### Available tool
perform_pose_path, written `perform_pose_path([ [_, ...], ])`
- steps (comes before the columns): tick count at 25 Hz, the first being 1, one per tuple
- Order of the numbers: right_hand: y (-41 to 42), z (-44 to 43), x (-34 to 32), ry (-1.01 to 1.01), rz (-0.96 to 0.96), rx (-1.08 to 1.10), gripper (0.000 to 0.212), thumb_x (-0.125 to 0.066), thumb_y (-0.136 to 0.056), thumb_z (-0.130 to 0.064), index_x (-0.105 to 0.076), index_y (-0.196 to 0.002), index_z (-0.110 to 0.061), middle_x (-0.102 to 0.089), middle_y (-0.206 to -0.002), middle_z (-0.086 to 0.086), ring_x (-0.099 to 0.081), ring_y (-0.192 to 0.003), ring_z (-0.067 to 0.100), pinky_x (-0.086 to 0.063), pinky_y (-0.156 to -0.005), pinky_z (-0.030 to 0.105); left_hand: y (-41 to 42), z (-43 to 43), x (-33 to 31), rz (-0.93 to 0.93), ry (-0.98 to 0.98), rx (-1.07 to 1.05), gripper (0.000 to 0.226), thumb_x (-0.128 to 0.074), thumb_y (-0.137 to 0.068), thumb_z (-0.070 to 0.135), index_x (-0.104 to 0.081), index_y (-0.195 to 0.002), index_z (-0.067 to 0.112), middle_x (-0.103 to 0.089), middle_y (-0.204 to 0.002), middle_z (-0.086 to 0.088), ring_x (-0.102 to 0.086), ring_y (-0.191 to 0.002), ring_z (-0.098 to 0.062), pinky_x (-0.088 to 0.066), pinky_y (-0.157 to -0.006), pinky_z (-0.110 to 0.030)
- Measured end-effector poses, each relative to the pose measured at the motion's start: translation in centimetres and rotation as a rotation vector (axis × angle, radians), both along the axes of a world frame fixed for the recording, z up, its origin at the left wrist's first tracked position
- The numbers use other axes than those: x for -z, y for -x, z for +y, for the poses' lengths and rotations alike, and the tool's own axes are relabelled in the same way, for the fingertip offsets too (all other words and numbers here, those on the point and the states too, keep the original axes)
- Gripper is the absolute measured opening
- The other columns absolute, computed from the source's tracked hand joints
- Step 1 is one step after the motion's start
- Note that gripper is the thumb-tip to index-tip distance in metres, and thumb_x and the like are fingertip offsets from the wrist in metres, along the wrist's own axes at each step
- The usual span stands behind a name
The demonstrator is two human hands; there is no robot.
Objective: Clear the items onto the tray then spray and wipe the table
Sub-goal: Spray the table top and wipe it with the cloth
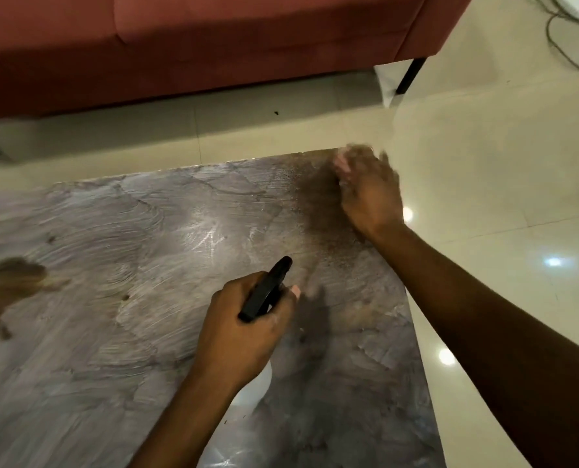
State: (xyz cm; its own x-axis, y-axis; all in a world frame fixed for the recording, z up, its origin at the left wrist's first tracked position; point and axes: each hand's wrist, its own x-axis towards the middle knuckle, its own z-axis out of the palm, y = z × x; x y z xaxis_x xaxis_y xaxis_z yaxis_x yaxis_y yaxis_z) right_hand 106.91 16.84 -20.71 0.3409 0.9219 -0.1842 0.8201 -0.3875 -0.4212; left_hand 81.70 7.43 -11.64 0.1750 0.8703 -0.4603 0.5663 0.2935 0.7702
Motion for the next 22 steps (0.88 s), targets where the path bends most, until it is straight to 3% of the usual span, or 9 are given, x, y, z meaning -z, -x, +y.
perform_pose_path([
  [2, 2.4, 0.4, 1.7, 0.095, -0.088, -0.178, 0.063, -0.044, -0.110, -0.029, -0.024, -0.169, -0.023, -0.014, -0.179, 0.011, -0.007, -0.166, 0.040, -0.016, -0.132, 0.061, 0.4, 0.0, 0.2, -0.008, 0.013, -0.031, 0.027, -0.076, -0.095, 0.040, -0.069, -0.075, 0.022, -0.057, -0.052, 0.003, -0.052, -0.041, -0.010, -0.051, -0.052, -0.039],
  [6, -0.8, -4.6, 2.0, 0.096, -0.142, -0.962, 0.066, -0.034, -0.110, -0.045, -0.012, -0.171, -0.033, -0.002, -0.181, 0.001, 0.007, -0.167, 0.028, -0.004, -0.135, 0.053, 0.8, 0.4, 0.2, -0.042, 0.041, -0.022, 0.030, -0.074, -0.094, 0.042, -0.067, -0.075, 0.020, -0.054, -0.053, 0.001, -0.050, -0.044, -0.015, -0.051, -0.053, -0.047],
  [8, -4.4, -2.4, 1.9, 0.098, -0.211, -0.869, 0.064, -0.034, -0.112, -0.044, -0.015, -0.171, -0.031, -0.007, -0.181, 0.002, 0.001, -0.168, 0.028, -0.008, -0.135, 0.053, 1.0, 0.4, 0.0, -0.057, 0.050, 0.002, 0.029, -0.072, -0.094, 0.045, -0.065, -0.076, 0.023, -0.054, -0.053, 0.000, -0.051, -0.045, -0.018, -0.053, -0.055, -0.051],
  [10, -4.5, 2.1, 1.7, 0.089, -0.207, -0.428, 0.060, -0.035, -0.112, -0.039, -0.023, -0.169, -0.026, -0.015, -0.179, 0.008, -0.009, -0.166, 0.035, -0.012, -0.134, 0.054, 1.1, 0.2, 0.0, -0.069, 0.064, 0.002, 0.027, -0.072, -0.096, 0.043, -0.065, -0.077, 0.024, -0.055, -0.054, -0.001, -0.052, -0.045, -0.018, -0.052, -0.055, -0.053],
  [12, -0.1, 4.8, 1.9, 0.091, -0.149, -0.270, 0.057, -0.038, -0.112, -0.036, -0.027, -0.167, -0.027, -0.017, -0.179, 0.008, -0.009, -0.166, 0.036, -0.010, -0.134, 0.058, 1.3, -0.4, 0.2, -0.080, 0.076, -0.017, 0.029, -0.074, -0.097, 0.038, -0.064, -0.076, 0.022, -0.053, -0.054, -0.001, -0.051, -0.046, -0.018, -0.052, -0.055, -0.054],
  [15, 6.0, 0.6, 3.0, 0.109, -0.068, -0.790, 0.062, -0.036, -0.108, -0.048, -0.018, -0.167, -0.041, -0.011, -0.180, 0.002, -0.003, -0.167, 0.030, -0.012, -0.133, 0.062, 1.8, -1.3, 0.5, -0.082, 0.091, -0.032, 0.030, -0.075, -0.096, 0.038, -0.064, -0.076, 0.018, -0.050, -0.053, -0.001, -0.049, -0.045, -0.022, -0.050, -0.053, -0.053],
  [17, 4.3, -5.1, 3.3, 0.114, -0.100, -1.176, 0.068, -0.038, -0.106, -0.049, -0.012, -0.168, -0.044, -0.004, -0.181, -0.001, 0.004, -0.168, 0.029, -0.013, -0.133, 0.062, 2.2, -1.8, 0.7, -0.070, 0.103, -0.024, 0.030, -0.075, -0.096, 0.039, -0.064, -0.079, 0.017, -0.052, -0.053, -0.007, -0.050, -0.046, -0.031, -0.049, -0.052, -0.055],
  [18, 1.7, -6.7, 3.1, 0.082, -0.095, -1.240, 0.068, -0.041, -0.107, -0.045, -0.015, -0.169, -0.041, -0.005, -0.181, -0.002, 0.003, -0.168, 0.027, -0.014, -0.133, 0.061, 2.3, -2.0, 0.7, -0.064, 0.107, -0.019, 0.029, -0.074, -0.097, 0.040, -0.065, -0.080, 0.018, -0.053, -0.054, -0.007, -0.051, -0.046, -0.030, -0.050, -0.052, -0.055],
  [22, -5.9, -5.5, 2.4, -0.001, -0.151, -0.834, 0.058, -0.033, -0.113, -0.035, -0.019, -0.169, -0.025, -0.015, -0.179, 0.004, -0.008, -0.167, 0.028, -0.014, -0.132, 0.060, 2.2, -3.0, 1.8, -0.028, 0.083, 0.064, 0.029, -0.072, -0.097, 0.048, -0.065, -0.078, 0.026, -0.052, -0.054, 0.007, -0.046, -0.046, -0.009, -0.043, -0.051, -0.033],
])
